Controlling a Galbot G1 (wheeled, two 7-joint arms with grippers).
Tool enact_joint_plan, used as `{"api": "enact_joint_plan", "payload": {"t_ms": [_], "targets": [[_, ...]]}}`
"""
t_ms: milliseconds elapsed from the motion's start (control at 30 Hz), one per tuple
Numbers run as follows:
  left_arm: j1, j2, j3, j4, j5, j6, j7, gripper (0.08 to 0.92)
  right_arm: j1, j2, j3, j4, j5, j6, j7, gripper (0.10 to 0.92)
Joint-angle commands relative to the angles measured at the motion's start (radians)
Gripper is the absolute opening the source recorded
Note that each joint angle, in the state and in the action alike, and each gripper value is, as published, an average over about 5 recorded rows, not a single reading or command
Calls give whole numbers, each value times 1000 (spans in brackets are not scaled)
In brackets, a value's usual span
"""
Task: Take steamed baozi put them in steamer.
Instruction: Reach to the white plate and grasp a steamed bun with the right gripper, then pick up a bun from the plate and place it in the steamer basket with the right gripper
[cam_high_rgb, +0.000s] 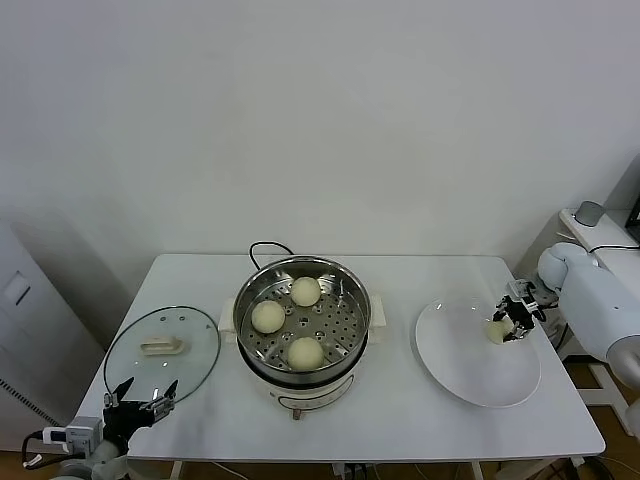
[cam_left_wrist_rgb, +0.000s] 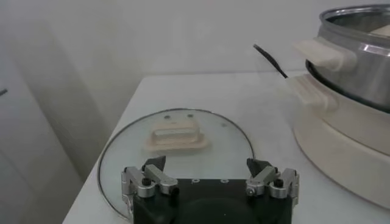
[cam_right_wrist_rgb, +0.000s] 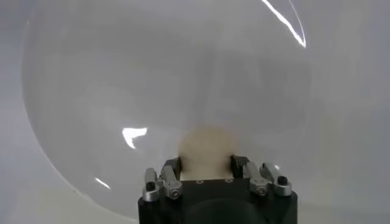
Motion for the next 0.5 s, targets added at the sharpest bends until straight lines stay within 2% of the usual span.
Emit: {"api": "enact_joint_plan", "payload": {"t_ms": [33,233,500], "targets": [[2,-2,-1,-2,3,2,-2,823,53,-56,-139,99,155,-48,-50,436],[3,-7,-3,-6,9,6,-5,823,185,-168,-379,272,376,-124,-88,425],[4,-9,-5,-16,15,14,-9,823,595,-285,-850,590,728,-346,-67,424]]}}
